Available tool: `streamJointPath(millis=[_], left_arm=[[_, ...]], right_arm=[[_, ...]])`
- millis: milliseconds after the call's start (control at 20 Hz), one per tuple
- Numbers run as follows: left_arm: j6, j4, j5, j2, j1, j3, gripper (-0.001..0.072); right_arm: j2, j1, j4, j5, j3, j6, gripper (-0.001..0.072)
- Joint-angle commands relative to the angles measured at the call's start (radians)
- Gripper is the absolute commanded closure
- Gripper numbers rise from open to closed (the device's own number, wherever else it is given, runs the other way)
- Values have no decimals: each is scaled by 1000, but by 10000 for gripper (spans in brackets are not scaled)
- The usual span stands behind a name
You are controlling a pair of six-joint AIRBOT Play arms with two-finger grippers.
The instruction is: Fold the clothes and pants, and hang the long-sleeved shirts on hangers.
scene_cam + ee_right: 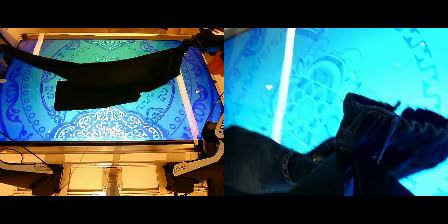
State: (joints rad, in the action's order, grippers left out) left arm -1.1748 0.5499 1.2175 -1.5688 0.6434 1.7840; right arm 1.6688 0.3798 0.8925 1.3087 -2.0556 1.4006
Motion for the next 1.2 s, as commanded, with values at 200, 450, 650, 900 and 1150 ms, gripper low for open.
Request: streamJointPath(millis=[200,450,650,900,1150], left_arm=[[87,463,280,38,57,-223,684],[137,502,368,81,194,-510,683],[159,585,418,115,286,-588,683],[159,649,418,120,313,-623,683],[169,657,419,120,293,-693,624]], right_arm=[[-102,-3,352,111,414,-110,690],[-258,55,462,-10,853,-111,690],[-327,190,487,-32,1007,-112,689],[-360,354,500,47,1007,-160,689],[-359,394,501,84,1048,-192,687]])
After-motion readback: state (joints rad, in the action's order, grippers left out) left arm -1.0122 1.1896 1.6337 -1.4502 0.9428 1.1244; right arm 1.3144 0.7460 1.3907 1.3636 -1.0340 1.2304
